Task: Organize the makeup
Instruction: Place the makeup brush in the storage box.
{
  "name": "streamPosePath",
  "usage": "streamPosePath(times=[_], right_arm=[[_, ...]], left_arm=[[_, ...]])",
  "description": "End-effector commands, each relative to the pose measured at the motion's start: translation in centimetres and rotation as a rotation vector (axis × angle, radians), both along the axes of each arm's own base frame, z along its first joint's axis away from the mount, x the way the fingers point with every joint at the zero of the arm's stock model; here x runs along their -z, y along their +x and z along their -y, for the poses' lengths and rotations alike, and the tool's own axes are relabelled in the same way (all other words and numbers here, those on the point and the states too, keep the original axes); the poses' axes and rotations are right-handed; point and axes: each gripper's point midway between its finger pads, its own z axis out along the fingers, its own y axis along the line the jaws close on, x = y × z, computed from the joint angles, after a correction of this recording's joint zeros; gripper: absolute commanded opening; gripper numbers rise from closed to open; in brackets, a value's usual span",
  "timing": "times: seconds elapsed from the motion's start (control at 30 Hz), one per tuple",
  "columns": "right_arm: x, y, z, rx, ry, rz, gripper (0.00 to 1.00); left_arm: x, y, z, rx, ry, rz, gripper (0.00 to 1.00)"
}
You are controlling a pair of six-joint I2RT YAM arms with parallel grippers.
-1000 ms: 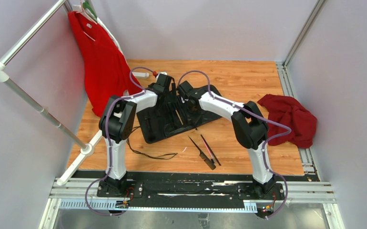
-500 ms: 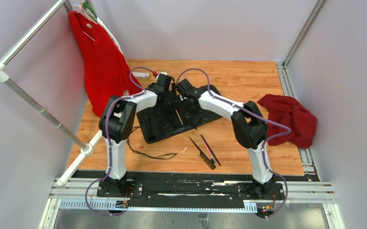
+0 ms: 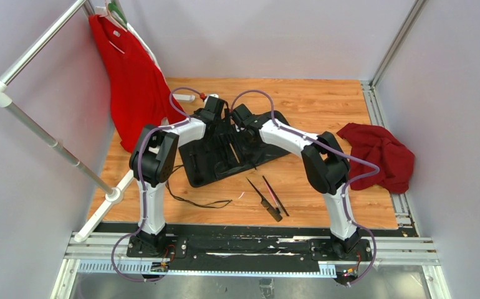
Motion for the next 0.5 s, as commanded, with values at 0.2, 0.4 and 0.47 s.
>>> streamPosePath(times=[0.2,0.4,0.47], right_arm=[[-0.48,-0.13,1.49,0.020,-0.022,0.014,0.25],[-0.06,-0.47,1.86,0.025,-0.030,0.002,0.24],[0.02,-0.56,1.99,0.027,-0.032,0.001,0.24]], left_arm=[[4.54,-3.86,-1.24,0.006,0.021,-0.186,0.99],[4.56,-3.90,-1.23,0.006,0.022,-0.185,0.99],[4.55,-3.90,-1.26,0.006,0.022,-0.185,0.99]])
